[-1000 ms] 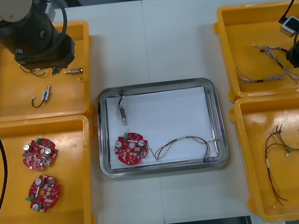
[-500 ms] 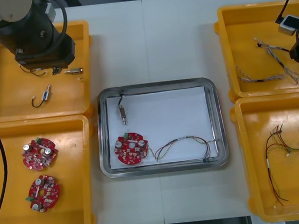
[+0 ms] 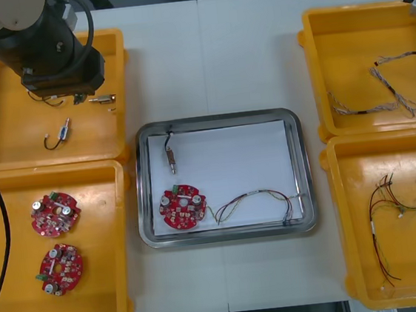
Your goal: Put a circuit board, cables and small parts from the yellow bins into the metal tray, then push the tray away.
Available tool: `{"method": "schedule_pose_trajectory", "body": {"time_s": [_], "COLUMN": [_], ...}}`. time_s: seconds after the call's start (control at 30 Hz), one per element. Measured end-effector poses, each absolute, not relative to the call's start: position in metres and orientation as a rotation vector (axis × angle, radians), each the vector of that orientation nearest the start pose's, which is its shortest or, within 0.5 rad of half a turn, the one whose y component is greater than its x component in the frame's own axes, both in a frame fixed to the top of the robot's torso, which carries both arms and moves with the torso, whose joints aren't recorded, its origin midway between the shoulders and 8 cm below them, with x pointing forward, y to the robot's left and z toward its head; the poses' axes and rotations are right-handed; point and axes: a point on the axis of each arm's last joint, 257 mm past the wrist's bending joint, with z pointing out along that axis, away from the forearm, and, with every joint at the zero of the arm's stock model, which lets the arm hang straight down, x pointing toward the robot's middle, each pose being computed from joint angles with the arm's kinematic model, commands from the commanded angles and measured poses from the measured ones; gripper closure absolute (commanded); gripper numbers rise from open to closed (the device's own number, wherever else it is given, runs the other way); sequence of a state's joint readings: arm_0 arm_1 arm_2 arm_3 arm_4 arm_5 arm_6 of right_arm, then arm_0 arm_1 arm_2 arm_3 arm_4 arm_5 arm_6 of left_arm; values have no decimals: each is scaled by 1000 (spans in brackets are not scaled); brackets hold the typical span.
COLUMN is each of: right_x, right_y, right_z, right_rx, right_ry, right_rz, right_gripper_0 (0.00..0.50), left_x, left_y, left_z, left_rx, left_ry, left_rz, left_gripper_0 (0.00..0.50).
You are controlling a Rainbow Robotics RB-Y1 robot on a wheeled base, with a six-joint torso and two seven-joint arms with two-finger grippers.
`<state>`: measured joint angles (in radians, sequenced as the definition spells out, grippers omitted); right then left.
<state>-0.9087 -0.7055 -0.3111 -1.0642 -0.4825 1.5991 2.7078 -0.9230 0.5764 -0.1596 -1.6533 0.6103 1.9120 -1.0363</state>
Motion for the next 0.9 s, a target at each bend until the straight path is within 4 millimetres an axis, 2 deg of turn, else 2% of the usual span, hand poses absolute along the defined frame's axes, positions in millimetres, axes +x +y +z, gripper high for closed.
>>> {"method": "schedule_pose_trajectory", "body": {"time_s": [0.4, 0.73, 0.9], "right_x": [530, 535, 536], "right_y": [-408, -393, -369], "right_z": [-78, -35, -21], "right_rx": [-1291, -1294, -1360], "right_ry": [2375, 2253, 2158], "right_rz": [-269, -381, -377], "right_gripper_0": [500, 500, 500], "left_x": [529, 529, 529], "left_y": [219, 218, 218], "left_z": [-86, -86, -86], "left_rx": [-60, -56, -55], "left_ry": [2623, 2622, 2622], "left_rz": [-21, -23, -24], "left_gripper_0": [499, 498, 499]}}
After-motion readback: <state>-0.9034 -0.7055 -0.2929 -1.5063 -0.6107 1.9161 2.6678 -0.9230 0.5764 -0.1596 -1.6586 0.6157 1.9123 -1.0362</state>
